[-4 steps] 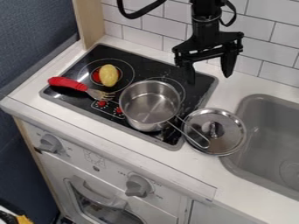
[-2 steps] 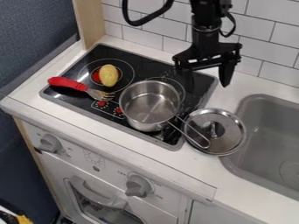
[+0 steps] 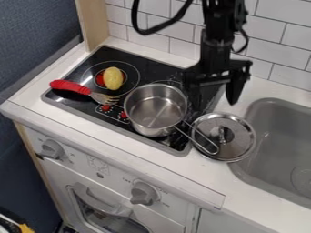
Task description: Move the silver lid on top of the silver pot
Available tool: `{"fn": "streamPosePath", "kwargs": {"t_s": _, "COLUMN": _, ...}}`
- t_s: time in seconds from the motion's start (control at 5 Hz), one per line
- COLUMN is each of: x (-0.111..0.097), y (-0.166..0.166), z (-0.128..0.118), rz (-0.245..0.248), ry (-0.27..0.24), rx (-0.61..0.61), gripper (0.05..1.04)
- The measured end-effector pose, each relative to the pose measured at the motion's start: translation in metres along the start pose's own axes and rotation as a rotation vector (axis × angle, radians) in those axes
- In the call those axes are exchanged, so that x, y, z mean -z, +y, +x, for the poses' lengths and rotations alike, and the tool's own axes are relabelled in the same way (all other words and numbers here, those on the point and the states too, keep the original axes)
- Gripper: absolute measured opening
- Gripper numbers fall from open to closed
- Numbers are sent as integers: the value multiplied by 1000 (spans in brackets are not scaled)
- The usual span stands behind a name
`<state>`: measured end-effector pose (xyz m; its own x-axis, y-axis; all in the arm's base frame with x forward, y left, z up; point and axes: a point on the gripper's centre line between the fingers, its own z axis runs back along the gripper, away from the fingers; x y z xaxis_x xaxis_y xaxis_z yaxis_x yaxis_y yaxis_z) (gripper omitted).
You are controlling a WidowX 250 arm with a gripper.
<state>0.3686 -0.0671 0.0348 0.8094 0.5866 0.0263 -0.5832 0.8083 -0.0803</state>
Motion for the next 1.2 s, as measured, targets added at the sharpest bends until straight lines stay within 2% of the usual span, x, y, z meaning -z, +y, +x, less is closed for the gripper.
{"fn": "streamPosePath", "kwargs": {"t_s": 0.6, "x": 7, "y": -13, "z": -27, "rz": -5, "ry": 40, "rx": 94, "gripper": 1001}}
{"fn": "streamPosePath", "kwargs": {"t_s": 1.0, "x": 7, "y": -21, "z": -39, "rz": 10, "ry": 36, "rx": 126, "gripper": 1001}}
{"fn": "streamPosePath", "kwargs": {"t_s": 1.2, "x": 16, "y": -17, "z": -43, "rz": 26, "ry": 62, "rx": 135, "gripper": 942}}
